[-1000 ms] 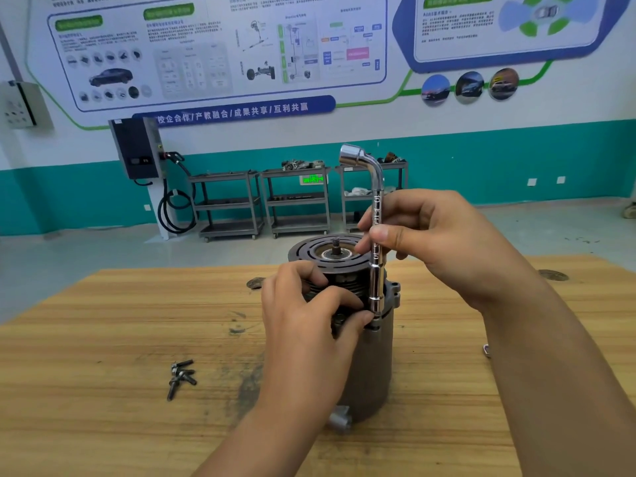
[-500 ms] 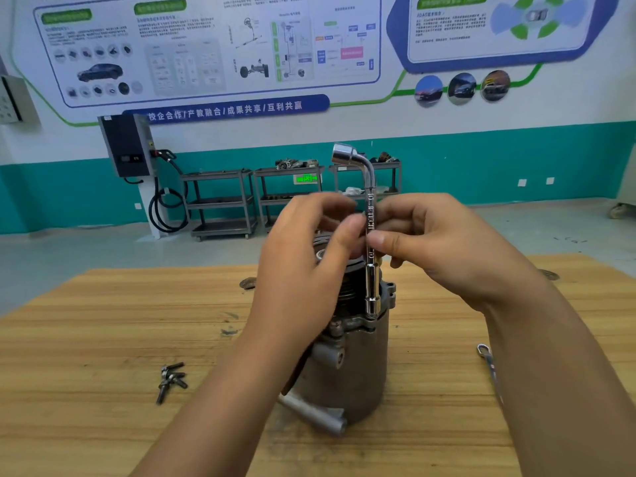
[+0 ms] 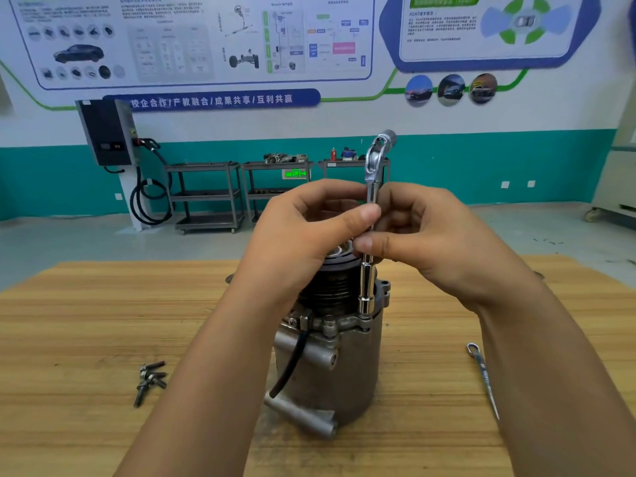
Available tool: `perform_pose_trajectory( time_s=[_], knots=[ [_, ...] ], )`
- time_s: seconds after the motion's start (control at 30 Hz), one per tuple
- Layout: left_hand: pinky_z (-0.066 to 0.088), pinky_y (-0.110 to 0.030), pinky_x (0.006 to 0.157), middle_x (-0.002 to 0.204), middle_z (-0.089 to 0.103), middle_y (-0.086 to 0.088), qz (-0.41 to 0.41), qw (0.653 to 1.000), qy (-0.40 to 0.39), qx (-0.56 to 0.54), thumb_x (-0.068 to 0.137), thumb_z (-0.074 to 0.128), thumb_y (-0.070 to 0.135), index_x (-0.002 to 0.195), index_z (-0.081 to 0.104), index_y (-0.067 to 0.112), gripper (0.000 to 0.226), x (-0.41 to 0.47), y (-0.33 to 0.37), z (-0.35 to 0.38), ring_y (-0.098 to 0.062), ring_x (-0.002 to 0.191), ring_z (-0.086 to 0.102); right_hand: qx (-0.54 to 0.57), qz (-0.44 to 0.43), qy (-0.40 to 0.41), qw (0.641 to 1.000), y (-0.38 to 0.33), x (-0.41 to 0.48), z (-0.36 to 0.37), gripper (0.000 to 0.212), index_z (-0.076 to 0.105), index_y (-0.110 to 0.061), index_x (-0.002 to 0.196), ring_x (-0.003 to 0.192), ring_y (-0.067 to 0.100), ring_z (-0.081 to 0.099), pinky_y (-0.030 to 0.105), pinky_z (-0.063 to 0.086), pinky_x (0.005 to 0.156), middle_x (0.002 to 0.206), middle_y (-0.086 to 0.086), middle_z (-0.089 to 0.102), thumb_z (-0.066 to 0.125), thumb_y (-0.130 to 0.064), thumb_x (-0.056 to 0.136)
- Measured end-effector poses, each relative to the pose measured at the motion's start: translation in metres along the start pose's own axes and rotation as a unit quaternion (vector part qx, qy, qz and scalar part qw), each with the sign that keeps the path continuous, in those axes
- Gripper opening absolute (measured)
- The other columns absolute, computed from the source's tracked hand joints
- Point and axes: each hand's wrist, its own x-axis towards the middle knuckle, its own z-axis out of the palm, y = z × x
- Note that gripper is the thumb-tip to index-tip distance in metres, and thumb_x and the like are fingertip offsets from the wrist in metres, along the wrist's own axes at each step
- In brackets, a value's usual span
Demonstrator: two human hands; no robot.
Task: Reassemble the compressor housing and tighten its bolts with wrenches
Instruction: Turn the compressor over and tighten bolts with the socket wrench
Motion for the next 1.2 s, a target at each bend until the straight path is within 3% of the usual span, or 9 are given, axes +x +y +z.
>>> perform_pose_trajectory(
  time_s=[0.27, 0.47, 0.73, 0.87, 1.0, 1.2],
  knots=[
    [0.052, -0.017, 0.067, 0.079, 0.072, 0.004, 0.009, 1.0, 0.01, -0.015, 0.061, 0.072, 0.025, 0.086, 0.07, 0.018, 0.026, -0.001, 0.0, 0.004, -0.008, 0.078, 0.069, -0.004, 0.003, -0.001, 1.0, 0.001, 0.001, 0.005, 0.022, 0.063, -0.027, 0.079, 0.06, 0.003, 0.057, 0.018, 0.047, 0.057, 0.063, -0.009, 0.062, 0.075, -0.01, 0.072],
    [0.05, -0.012, 0.063, 0.076, 0.072, 0.009, 0.021, 0.999, 0.017, 0.037, 0.081, 0.07, 0.011, 0.087, 0.071, 0.021, 0.012, -0.004, 0.001, 0.01, -0.002, 0.075, 0.068, -0.01, 0.013, 0.007, 1.0, 0.004, 0.001, 0.005, 0.022, 0.062, -0.025, 0.086, 0.055, 0.0, 0.056, 0.014, 0.045, 0.052, 0.059, -0.009, 0.06, 0.073, -0.009, 0.075],
    [0.05, -0.012, 0.06, 0.074, 0.072, 0.006, 0.026, 1.0, 0.012, -0.011, 0.08, 0.067, 0.012, 0.085, 0.07, 0.018, 0.009, -0.005, 0.004, 0.009, -0.004, 0.07, 0.068, -0.039, -0.008, 0.046, 0.998, 0.002, 0.001, 0.008, 0.017, 0.064, -0.018, 0.086, 0.058, 0.015, 0.062, 0.033, 0.055, 0.056, 0.066, 0.007, 0.065, 0.074, -0.01, 0.076],
    [0.051, -0.014, 0.056, 0.071, 0.072, 0.005, 0.021, 0.999, 0.013, -0.037, 0.075, 0.068, 0.016, 0.082, 0.07, 0.019, 0.008, -0.006, 0.003, 0.01, -0.006, 0.064, 0.068, -0.034, -0.01, 0.047, 0.998, 0.002, 0.002, 0.008, 0.016, 0.064, -0.017, 0.085, 0.056, 0.012, 0.061, 0.028, 0.053, 0.055, 0.066, 0.005, 0.065, 0.074, -0.009, 0.076],
    [0.051, -0.013, 0.056, 0.072, 0.072, 0.004, 0.021, 1.0, 0.012, -0.012, 0.083, 0.066, 0.009, 0.085, 0.071, 0.015, 0.008, -0.006, 0.002, 0.009, -0.006, 0.064, 0.068, -0.039, 0.001, 0.039, 0.998, 0.005, 0.002, 0.006, 0.017, 0.064, -0.016, 0.088, 0.059, 0.014, 0.061, 0.034, 0.054, 0.058, 0.069, 0.009, 0.066, 0.074, -0.01, 0.076],
    [0.05, -0.012, 0.056, 0.07, 0.071, 0.006, 0.019, 1.0, 0.017, 0.006, 0.084, 0.066, 0.01, 0.082, 0.071, 0.017, 0.009, -0.006, 0.003, 0.009, -0.004, 0.063, 0.067, -0.035, 0.012, 0.029, 0.999, 0.007, 0.002, 0.006, 0.016, 0.066, -0.016, 0.092, 0.058, 0.011, 0.061, 0.024, 0.051, 0.055, 0.067, 0.002, 0.065, 0.073, -0.013, 0.078]
  ],
)
